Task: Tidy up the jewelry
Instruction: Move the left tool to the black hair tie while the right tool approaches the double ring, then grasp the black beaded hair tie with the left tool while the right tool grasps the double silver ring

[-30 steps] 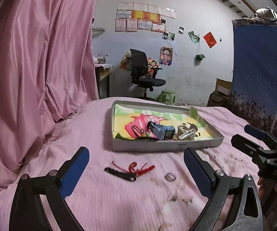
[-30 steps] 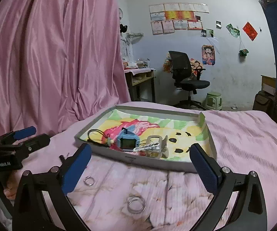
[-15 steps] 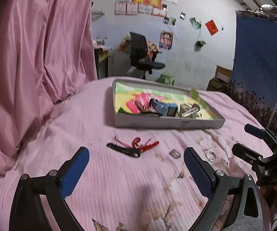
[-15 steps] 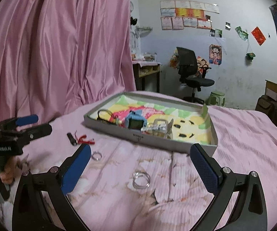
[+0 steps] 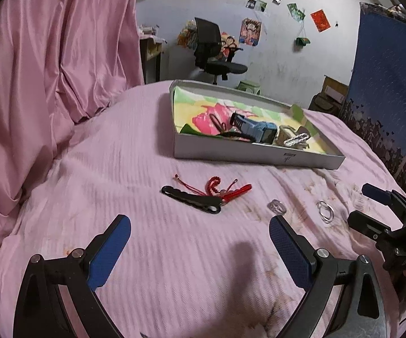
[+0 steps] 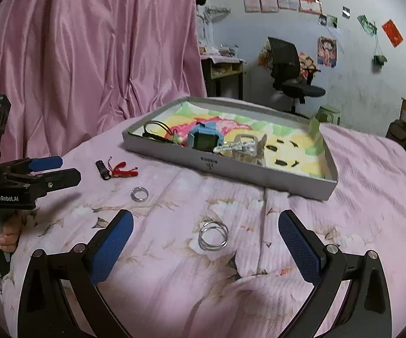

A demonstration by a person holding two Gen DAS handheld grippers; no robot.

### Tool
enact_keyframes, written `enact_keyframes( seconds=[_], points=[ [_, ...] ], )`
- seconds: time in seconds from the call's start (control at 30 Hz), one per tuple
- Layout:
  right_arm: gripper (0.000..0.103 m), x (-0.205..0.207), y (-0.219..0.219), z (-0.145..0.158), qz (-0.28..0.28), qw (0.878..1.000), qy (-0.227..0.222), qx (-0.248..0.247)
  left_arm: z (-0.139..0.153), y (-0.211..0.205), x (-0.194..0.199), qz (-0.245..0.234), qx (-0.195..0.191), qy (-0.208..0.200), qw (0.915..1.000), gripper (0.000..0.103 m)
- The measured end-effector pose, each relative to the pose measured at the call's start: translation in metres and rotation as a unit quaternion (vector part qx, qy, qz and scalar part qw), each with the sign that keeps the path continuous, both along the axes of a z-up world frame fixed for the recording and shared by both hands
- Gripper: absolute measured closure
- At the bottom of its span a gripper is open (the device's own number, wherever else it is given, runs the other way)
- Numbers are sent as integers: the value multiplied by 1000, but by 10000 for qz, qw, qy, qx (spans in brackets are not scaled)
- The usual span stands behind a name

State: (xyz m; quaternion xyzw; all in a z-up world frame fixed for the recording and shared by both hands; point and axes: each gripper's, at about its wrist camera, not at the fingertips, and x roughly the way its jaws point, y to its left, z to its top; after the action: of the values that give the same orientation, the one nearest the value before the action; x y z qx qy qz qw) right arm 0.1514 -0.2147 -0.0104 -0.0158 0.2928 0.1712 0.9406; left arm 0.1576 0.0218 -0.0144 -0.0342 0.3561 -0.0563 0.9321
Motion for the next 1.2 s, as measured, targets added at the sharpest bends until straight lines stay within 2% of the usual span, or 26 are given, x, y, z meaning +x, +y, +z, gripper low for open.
enact_keyframes(
  seconds=[0.27,0.47,0.77,0.87,0.97,1.2],
  points=[
    [4,19,2,-15,-6,9986,533,50,-6,1,23,-119,-49,258,9996,4],
    [25,30,11,-24,196,9964,819,16,-10,-2,37,-219,-13,372,9991,10],
    [49,48,4,-40,12,9915,1288,189,-19,-6,56,-318,142,610,9975,24],
    [57,49,10,-43,111,9906,1352,158,-20,-4,58,-380,53,641,9972,29],
    [63,50,14,-46,194,9899,1392,155,-20,0,56,-446,-123,600,9971,30],
    [64,46,12,-47,290,9890,1426,261,-19,-1,49,-724,-305,480,9957,40]
  ],
)
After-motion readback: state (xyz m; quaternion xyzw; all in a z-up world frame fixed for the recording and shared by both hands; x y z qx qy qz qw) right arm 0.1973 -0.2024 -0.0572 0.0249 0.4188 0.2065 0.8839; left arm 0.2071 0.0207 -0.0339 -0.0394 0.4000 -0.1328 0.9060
